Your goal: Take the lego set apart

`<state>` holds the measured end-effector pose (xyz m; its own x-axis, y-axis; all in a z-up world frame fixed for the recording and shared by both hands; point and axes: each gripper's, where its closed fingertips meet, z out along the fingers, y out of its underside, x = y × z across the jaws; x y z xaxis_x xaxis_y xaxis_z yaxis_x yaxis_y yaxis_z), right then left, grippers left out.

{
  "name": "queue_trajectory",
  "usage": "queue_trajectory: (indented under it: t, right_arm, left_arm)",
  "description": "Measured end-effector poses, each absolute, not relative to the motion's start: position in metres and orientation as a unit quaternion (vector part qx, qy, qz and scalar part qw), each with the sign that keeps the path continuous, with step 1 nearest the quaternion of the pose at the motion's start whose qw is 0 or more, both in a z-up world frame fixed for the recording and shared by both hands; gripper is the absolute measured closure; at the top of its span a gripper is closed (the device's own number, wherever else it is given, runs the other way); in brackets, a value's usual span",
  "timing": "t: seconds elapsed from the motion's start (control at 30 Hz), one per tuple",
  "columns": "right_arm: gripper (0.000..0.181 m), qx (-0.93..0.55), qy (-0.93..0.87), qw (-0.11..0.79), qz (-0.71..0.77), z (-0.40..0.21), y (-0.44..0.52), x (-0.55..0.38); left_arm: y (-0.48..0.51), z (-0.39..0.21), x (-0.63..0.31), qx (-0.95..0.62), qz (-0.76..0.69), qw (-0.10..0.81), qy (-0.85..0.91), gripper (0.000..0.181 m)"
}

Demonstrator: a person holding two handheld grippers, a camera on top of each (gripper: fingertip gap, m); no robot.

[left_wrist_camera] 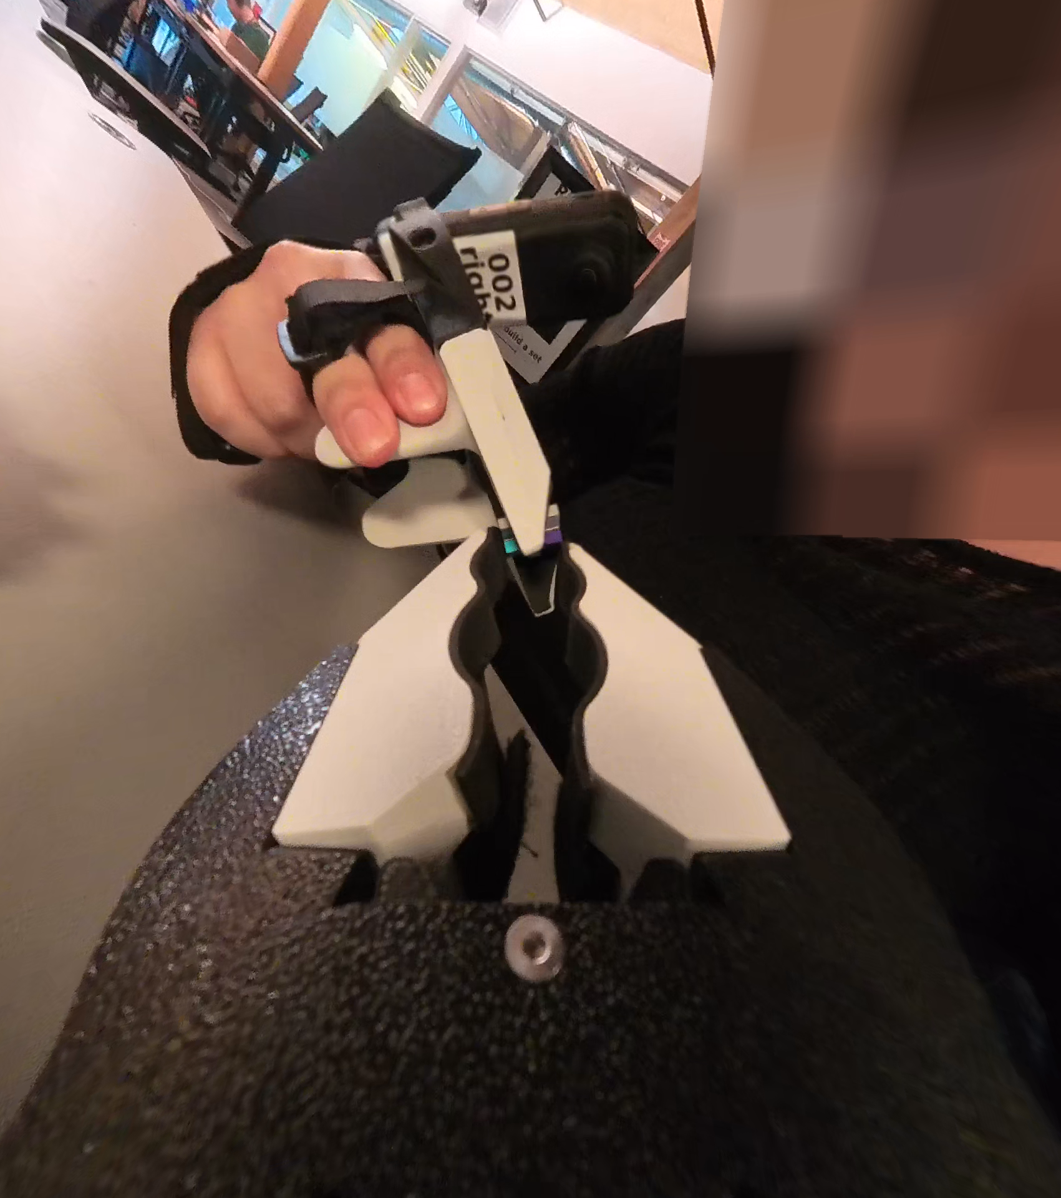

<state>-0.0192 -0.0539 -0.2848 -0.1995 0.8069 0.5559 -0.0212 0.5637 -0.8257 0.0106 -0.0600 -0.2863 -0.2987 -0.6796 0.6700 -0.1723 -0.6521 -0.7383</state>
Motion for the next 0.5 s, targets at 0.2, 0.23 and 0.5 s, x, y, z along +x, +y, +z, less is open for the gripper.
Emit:
queue_trajectory:
  t: [0.2,0.23,0.5]
  right_arm:
    - [0.159,-0.287,-0.697,0.562,0.34,-0.295,-0.054,-0.023]
    - [0.158,-0.286,-0.701,0.563,0.332,-0.296,-0.055,-0.024]
    - [0.158,-0.332,-0.653,0.603,0.316,-0.286,-0.023,-0.016]
  left_arm:
    - [-0.059,-0.297,0.005,-0.601,-0.699,0.154,0.357,0.171]
    - [-0.057,-0.3,0.002,-0.611,-0.69,0.157,0.354,0.175]
    - [-0.033,-0.304,-0.023,-0.649,-0.645,0.251,0.318,0.179]
